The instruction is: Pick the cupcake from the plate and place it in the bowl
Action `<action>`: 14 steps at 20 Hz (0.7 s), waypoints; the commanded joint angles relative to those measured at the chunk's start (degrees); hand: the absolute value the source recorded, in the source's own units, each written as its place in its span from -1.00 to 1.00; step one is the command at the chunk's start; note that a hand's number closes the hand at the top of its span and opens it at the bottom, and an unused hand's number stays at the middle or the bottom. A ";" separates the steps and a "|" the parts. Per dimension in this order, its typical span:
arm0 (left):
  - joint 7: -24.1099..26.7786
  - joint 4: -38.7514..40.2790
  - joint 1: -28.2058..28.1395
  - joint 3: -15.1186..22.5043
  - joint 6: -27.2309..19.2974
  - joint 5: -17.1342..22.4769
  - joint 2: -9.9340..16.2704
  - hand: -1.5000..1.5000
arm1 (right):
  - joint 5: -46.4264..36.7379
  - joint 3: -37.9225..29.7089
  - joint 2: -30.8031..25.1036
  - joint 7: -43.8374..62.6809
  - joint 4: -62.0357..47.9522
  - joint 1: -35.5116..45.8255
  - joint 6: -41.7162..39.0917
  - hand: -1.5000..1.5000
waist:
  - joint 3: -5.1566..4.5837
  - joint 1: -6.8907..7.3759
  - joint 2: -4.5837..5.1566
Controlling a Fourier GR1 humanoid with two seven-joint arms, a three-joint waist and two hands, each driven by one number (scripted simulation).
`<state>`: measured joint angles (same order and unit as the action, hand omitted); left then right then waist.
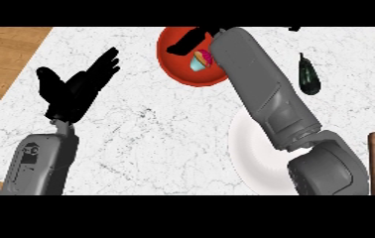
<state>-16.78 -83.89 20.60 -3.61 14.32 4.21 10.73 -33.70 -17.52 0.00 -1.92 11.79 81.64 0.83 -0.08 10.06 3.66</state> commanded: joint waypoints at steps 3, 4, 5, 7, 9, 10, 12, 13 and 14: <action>-1.31 0.12 1.97 -0.25 -0.46 0.07 0.07 0.00 | 1.10 -1.17 0.00 -3.30 -0.26 1.37 4.98 -1.00 | 0.00 -0.26 0.08; -0.02 -0.08 1.15 0.84 -1.34 -1.11 -1.13 0.00 | 0.77 -0.68 0.00 -5.19 -0.60 -0.05 7.54 -1.00 | -0.02 0.06 0.17; -0.43 0.77 1.13 0.05 -0.78 -0.28 -0.61 0.00 | 1.45 -1.68 0.00 -4.26 -0.01 1.16 8.84 -1.00 | -0.04 -0.38 0.10; 1.36 1.46 0.06 -0.41 -1.40 -1.11 -0.46 0.00 | 1.87 -2.36 0.00 -4.85 0.17 1.36 10.93 -1.00 | -0.06 -1.19 -0.11; 1.14 0.25 -0.30 -1.47 -0.42 0.34 0.45 0.00 | 1.93 -2.94 -1.68 -6.95 0.12 -0.75 12.48 -1.00 | -0.01 -1.75 -0.37; -0.17 0.85 1.34 -1.11 -1.12 -0.06 0.05 0.00 | 1.97 -3.18 -1.11 -6.12 -0.05 -0.02 14.03 -1.00 | 0.00 -2.02 -0.24; -0.71 1.12 1.12 -1.79 -1.13 0.24 0.55 0.00 | 3.19 -4.77 -4.09 -6.74 0.61 0.05 14.51 -1.00 | 0.04 -3.09 -0.65; 0.16 -0.22 -0.72 -1.02 -1.76 -0.34 -0.44 0.00 | 2.69 -4.42 -5.68 -8.50 0.45 -1.07 14.05 -1.00 | 0.06 -3.20 -0.91; -1.34 -1.83 -1.77 -0.77 -0.95 0.36 -0.07 0.00 | 3.25 -5.25 -6.73 -8.26 -0.11 -1.86 14.46 -1.00 | 0.10 -2.29 -0.85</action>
<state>-17.02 -83.86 20.47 -4.57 13.44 4.20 10.84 -31.21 -21.32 -3.68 -8.77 11.97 81.12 13.51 -0.05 7.91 3.11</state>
